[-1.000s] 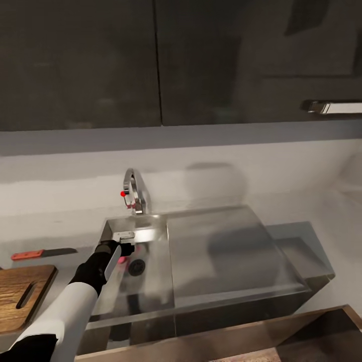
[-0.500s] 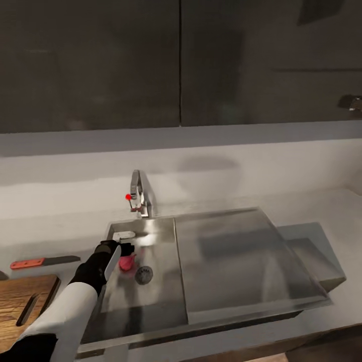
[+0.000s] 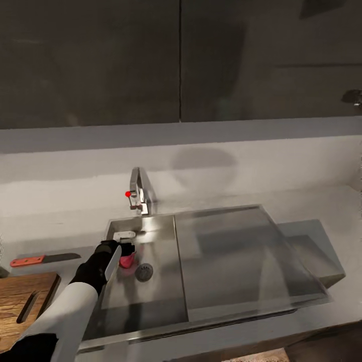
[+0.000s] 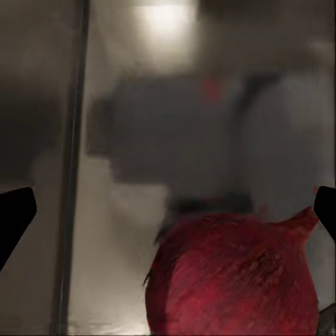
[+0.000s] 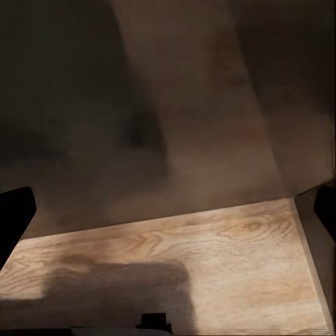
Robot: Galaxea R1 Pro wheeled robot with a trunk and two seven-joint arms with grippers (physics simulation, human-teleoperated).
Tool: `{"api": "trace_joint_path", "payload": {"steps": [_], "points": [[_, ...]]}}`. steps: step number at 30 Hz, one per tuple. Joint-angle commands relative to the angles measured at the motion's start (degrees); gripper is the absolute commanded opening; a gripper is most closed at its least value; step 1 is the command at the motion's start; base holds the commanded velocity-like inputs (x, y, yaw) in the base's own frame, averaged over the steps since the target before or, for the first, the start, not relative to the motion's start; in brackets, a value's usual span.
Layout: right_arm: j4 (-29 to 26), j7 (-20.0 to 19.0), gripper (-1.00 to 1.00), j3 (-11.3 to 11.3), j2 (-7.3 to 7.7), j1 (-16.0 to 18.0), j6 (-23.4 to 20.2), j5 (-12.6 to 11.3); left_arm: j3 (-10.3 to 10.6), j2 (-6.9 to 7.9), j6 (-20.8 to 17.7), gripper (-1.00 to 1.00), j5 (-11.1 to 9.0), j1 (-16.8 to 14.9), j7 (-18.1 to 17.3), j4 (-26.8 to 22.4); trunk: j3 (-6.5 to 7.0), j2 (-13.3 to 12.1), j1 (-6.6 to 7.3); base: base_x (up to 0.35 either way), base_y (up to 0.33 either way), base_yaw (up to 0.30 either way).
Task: In the kitchen, take the Vidalia onion out of the sink, dice it on the chopping board with the paring knife, put the diced onion into the bowl on the countertop, then place both the paring knife and the chopping board into the sink.
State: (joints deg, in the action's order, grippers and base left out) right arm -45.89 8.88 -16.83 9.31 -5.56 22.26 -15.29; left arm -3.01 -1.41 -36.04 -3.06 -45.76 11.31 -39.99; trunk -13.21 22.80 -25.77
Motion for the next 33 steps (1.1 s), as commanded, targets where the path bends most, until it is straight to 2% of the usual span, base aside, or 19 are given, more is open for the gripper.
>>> {"api": "trace_joint_path", "payload": {"steps": [1,33], "points": [[-0.08,0.44,1.00,-0.39,0.10,0.02,0.15,-0.43,-0.17,-0.07,-0.25,1.00,-0.35,-0.03,0.29,-0.10,-0.11,0.12,-0.01,-0.249,-0.110,0.000],[0.01,0.26,1.00,-0.30,0.28,0.02,0.13,-0.18,-0.07,-0.25,-0.27,1.00,-0.43,-0.03,0.18,-0.09,-0.12,0.12,-0.01,-0.019,-0.008,0.000]]}}
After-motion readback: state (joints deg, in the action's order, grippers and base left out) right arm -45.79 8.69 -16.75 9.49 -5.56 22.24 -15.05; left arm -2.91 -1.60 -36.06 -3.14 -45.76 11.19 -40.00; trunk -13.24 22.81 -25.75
